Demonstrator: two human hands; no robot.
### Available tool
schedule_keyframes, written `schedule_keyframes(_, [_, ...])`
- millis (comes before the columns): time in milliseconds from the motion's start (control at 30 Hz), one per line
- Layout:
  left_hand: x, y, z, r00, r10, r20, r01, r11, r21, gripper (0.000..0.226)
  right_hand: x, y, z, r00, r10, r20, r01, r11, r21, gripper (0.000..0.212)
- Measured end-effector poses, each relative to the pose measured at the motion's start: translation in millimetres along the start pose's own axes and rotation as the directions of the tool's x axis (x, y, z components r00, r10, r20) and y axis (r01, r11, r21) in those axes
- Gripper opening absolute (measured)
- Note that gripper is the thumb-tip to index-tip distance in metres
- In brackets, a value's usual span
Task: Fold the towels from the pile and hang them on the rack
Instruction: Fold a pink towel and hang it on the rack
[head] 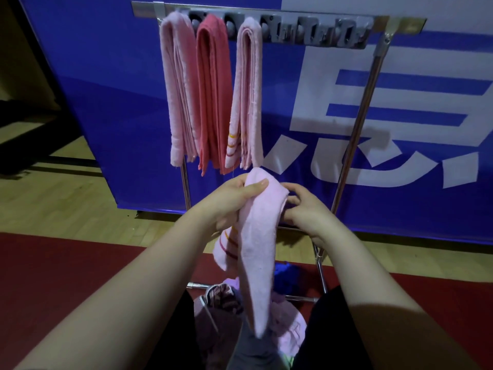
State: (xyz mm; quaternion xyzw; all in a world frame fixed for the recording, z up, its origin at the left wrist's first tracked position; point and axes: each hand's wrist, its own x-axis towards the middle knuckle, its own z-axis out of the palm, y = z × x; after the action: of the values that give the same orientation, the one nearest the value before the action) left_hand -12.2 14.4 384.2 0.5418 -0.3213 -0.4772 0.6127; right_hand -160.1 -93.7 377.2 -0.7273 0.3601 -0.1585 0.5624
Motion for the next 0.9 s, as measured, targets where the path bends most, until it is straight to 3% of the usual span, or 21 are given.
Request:
schedule_keyframes(167, [-2, -1, 1, 0.997, -0.068, 0.027, 0.068, 0.998, 0.007, 0.036, -8, -6, 10, 0.960, -0.279, -0.030, 0.274, 0.956, -0.108, 0.057])
schedule_keyframes(367, [-1, 7, 8, 0.993, -0.107, 0.044, 0.104, 0.992, 0.073, 0.034, -13, -15, 15, 0.906, -0.422, -0.044, 0.405, 0.890, -0.208, 0.061])
schedule_keyframes(467, [2, 16, 7, 0.993, -0.122, 0.005, 0.119, 0.975, 0.189, 0.041, -12, -18, 16, 0.900, -0.431, -0.070, 0.404, 0.882, -0.242, 0.061])
schedule_keyframes(533, [4, 20, 9, 0.990, -0.119, -0.077, 0.140, 0.904, 0.404, 0.049, -11, -18, 17, 0.905, -0.415, -0.096, 0.378, 0.887, -0.267, 0.062])
schedule_keyframes(600, [7, 21, 12, 0.979, -0.005, -0.202, 0.124, 0.802, 0.584, 0.047, -10, -17, 19, 0.910, -0.395, -0.124, 0.349, 0.894, -0.281, 0.063])
schedule_keyframes(667, [9, 19, 14, 0.946, 0.164, -0.279, 0.063, 0.752, 0.656, 0.035, -10, -17, 20, 0.910, -0.383, -0.159, 0.323, 0.894, -0.310, 0.056])
schedule_keyframes(733, [3, 18, 15, 0.939, 0.241, -0.244, -0.022, 0.752, 0.659, 0.028, -9, -20, 21, 0.893, -0.396, -0.215, 0.313, 0.888, -0.337, 0.040])
schedule_keyframes(800, [-7, 16, 15, 0.978, 0.164, -0.128, -0.039, 0.749, 0.661, 0.037, -9, -25, 22, 0.876, -0.401, -0.268, 0.308, 0.892, -0.330, 0.026])
schedule_keyframes(900, [-18, 7, 19, 0.997, 0.069, -0.043, -0.016, 0.683, 0.730, 0.055, -6, -29, 22, 0.874, -0.388, -0.292, 0.278, 0.893, -0.353, 0.027])
